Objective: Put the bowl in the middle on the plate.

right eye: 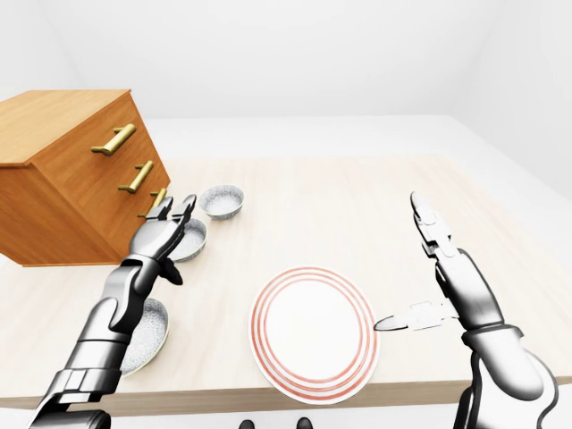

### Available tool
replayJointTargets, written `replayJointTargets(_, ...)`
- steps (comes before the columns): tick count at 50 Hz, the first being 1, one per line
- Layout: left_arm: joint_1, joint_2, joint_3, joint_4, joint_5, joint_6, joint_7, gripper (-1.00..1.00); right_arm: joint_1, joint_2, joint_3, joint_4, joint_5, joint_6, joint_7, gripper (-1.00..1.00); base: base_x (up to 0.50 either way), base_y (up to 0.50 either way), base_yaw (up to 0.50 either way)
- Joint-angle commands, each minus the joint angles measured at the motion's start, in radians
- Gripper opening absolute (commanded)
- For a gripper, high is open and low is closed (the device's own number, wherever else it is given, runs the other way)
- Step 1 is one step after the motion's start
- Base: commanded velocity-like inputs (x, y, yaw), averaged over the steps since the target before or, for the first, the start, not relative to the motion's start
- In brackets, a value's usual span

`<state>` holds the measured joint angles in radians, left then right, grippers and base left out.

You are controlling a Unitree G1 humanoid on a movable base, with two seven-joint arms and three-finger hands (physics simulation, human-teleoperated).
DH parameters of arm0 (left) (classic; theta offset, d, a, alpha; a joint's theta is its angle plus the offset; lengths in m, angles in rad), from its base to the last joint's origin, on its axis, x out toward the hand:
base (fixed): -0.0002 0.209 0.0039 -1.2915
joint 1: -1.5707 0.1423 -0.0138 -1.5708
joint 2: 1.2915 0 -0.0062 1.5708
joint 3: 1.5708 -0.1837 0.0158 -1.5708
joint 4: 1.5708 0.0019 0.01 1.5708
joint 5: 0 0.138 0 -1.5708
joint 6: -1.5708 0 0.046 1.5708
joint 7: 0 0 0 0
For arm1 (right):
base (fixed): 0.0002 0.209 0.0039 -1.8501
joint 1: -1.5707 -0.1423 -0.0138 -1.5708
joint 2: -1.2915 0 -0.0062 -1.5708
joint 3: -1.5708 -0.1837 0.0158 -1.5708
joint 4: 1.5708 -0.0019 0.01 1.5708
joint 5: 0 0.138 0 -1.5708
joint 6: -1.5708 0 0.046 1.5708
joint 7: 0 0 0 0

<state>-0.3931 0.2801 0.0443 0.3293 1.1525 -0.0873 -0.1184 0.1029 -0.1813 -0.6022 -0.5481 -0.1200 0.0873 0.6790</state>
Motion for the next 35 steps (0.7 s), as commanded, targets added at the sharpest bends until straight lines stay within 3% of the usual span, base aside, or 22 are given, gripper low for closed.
replayJointTargets(1,-0.008,-0.002,-0.008,0.021,0.024,0.000,0.024,1.00,0.000,0.000,0.000,-0.002,0.000,0.000,0.005,1.00,0.00,0.00,0.00)
replayJointTargets(20,-0.062,0.017,-0.020,0.183,0.049,0.000,0.122,1.00,0.003,0.003,-0.001,-0.002,-0.002,0.000,0.008,1.00,0.00,0.00,0.00)
replayJointTargets(35,-0.101,0.019,-0.031,0.229,0.059,0.000,0.129,1.00,-0.001,0.000,0.001,-0.007,-0.001,0.000,0.007,1.00,0.00,0.00,0.00)
